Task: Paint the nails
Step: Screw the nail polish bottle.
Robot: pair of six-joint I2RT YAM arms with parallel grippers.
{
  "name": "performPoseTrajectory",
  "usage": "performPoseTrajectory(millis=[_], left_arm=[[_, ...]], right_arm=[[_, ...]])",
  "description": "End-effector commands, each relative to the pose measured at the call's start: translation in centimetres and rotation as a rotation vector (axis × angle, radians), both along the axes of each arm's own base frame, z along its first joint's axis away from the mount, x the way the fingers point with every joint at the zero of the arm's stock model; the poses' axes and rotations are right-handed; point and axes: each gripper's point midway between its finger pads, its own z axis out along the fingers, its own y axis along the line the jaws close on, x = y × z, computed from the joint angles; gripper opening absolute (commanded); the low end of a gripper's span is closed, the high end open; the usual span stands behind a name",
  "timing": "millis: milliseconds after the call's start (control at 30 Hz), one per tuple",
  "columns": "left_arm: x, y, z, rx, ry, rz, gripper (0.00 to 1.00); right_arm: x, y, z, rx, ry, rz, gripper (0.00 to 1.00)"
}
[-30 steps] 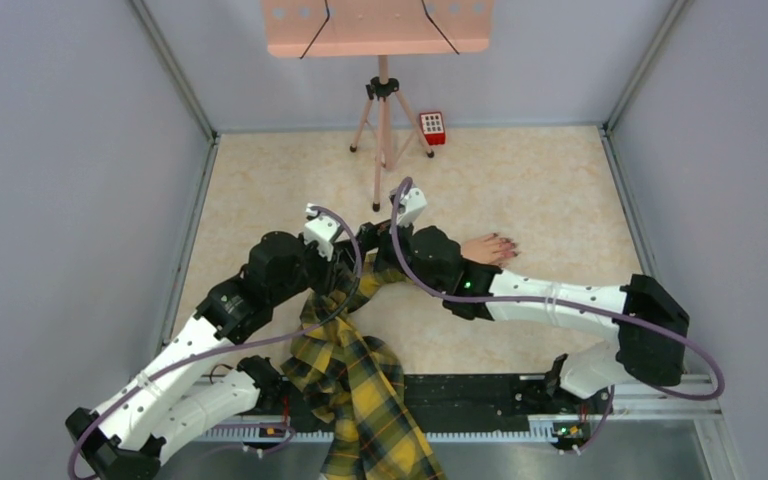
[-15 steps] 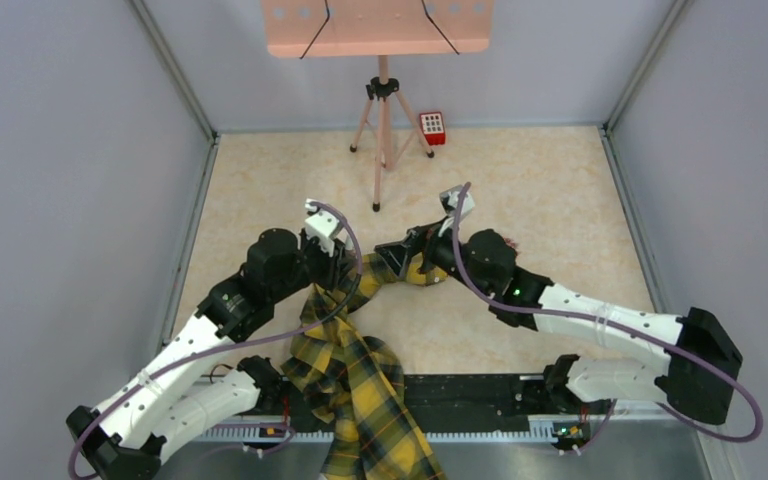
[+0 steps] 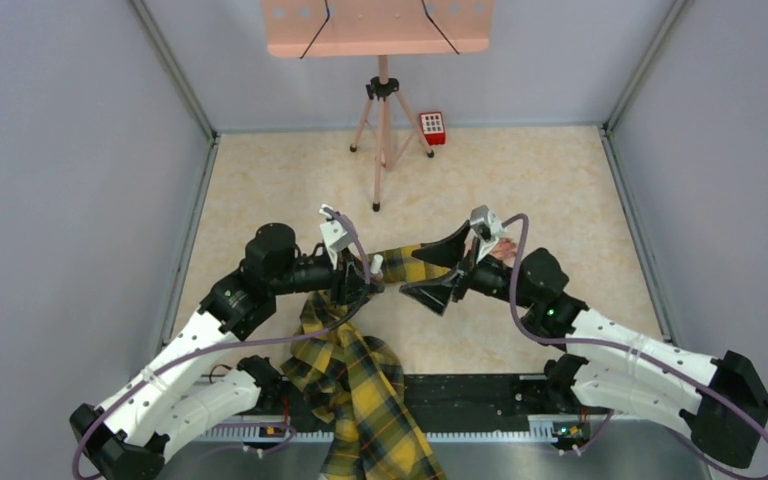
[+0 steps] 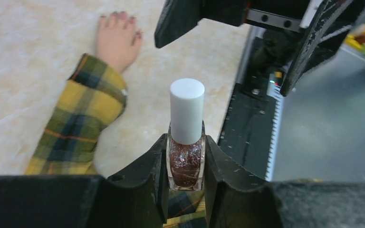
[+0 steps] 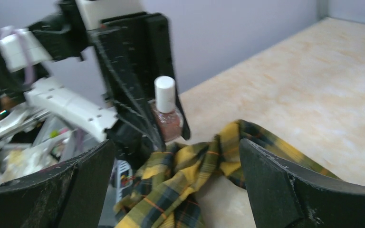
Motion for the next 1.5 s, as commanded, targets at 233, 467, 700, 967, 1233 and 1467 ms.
performPoseTrajectory(millis=[233,467,700,967,1233,1467], left_arm=[[-7.9,-1.6,6.1,-0.232,-0.003,-0.490,0.00],[-8.3,-1.4,6.3,-0.236,-0.015,-0.504,0.00],[-8.5,-1.5,6.2,-0.235,-0.017,-0.509,0.00],[-8.5,-1.6,6.0,-0.230,-0.017,-0.513,0.00],[-8.3,-1.6,5.8,-0.221,-0.019,-0.503,0.00],[-8.0,-1.6,5.8,-0.213,-0.034,-0.481,0.00]], right_arm=[[-8.9,-0.2,6.6,0.195,-0.300,0.476,0.98],[-9.6,0.5,7.3,0.222,-0.305,0.567,0.94],[-9.1,2.6,7.9,0.222,-0.312,0.547,0.87],[-8.8,3.7,9.0,0.259,-0.334,0.550,0.75],[-9.4,4.4,9.0,0.265,-0.305,0.622,0.53],[-10.0,4.6,8.7,0.263,-0.283,0.676,0.35]])
